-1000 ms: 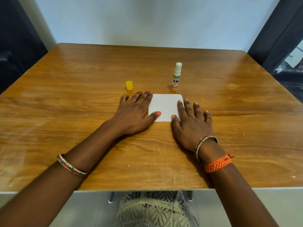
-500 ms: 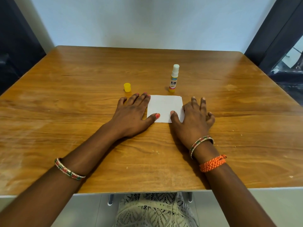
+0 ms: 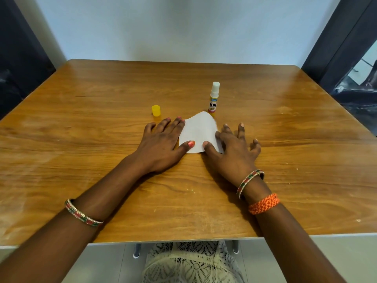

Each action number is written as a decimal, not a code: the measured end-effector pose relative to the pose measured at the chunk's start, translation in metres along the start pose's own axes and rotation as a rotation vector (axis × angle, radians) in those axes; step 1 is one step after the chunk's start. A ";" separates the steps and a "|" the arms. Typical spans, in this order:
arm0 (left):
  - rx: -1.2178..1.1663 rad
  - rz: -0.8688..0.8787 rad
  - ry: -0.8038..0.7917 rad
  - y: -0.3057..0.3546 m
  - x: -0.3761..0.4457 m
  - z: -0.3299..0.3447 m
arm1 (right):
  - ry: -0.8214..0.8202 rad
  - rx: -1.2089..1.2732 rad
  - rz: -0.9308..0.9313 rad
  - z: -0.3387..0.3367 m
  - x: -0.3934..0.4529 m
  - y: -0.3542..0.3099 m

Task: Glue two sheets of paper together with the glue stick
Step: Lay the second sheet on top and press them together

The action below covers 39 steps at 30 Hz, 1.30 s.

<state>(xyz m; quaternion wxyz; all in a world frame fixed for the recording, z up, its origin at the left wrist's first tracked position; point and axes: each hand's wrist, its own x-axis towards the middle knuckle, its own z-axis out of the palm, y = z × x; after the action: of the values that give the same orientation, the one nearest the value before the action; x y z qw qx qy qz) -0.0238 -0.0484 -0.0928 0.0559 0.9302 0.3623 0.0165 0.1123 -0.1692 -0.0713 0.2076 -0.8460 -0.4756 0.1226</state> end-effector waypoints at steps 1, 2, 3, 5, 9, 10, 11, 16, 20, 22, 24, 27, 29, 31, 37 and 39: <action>0.000 0.001 -0.001 0.000 0.000 0.000 | -0.014 0.017 -0.017 0.000 -0.001 -0.002; -0.003 0.002 0.000 0.000 -0.001 0.000 | -0.023 0.040 -0.030 0.001 -0.003 -0.004; -0.009 0.005 0.003 0.000 -0.001 0.000 | -0.022 0.070 -0.034 0.003 -0.004 -0.007; -0.026 0.017 0.008 0.000 -0.003 -0.001 | 0.035 0.162 -0.039 0.007 -0.006 -0.013; -0.011 0.017 -0.016 0.000 -0.002 -0.001 | 0.241 0.419 -0.185 0.010 -0.008 -0.016; -0.007 0.014 -0.018 0.000 -0.001 -0.001 | 0.280 0.472 -0.212 0.009 -0.008 -0.016; -0.008 0.013 -0.017 0.000 -0.001 0.000 | 0.307 0.496 -0.220 0.008 -0.008 -0.016; -0.076 0.022 0.008 0.001 -0.003 -0.001 | 0.371 0.199 -0.145 0.009 -0.005 -0.010; -0.133 0.055 0.022 0.000 -0.006 -0.003 | 0.392 0.135 -0.102 0.003 -0.004 -0.001; -0.255 0.126 0.086 -0.001 -0.010 -0.007 | 0.422 0.153 -0.097 -0.007 -0.005 0.009; -0.348 0.225 0.186 0.001 -0.012 -0.011 | 0.458 0.153 -0.085 -0.020 -0.008 0.024; -0.383 0.321 0.236 0.012 -0.008 -0.016 | 0.438 0.005 -0.023 -0.042 -0.012 0.053; -0.402 0.360 0.216 0.025 -0.003 -0.016 | 0.340 -0.133 0.053 -0.054 -0.010 0.071; -0.410 0.394 0.182 0.042 0.002 -0.015 | 0.237 -0.221 0.140 -0.064 -0.007 0.086; -0.384 0.443 0.101 0.077 0.018 -0.011 | 0.140 -0.360 0.205 -0.068 -0.001 0.109; -0.358 0.458 0.093 0.079 0.021 -0.008 | 0.149 -0.384 0.191 -0.067 -0.001 0.112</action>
<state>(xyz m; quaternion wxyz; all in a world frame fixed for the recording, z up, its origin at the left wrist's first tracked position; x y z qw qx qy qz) 0.0439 -0.0908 -0.0756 0.1973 0.9614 0.1364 0.1348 0.2236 -0.2373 -0.0649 0.0647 -0.9178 -0.3915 -0.0141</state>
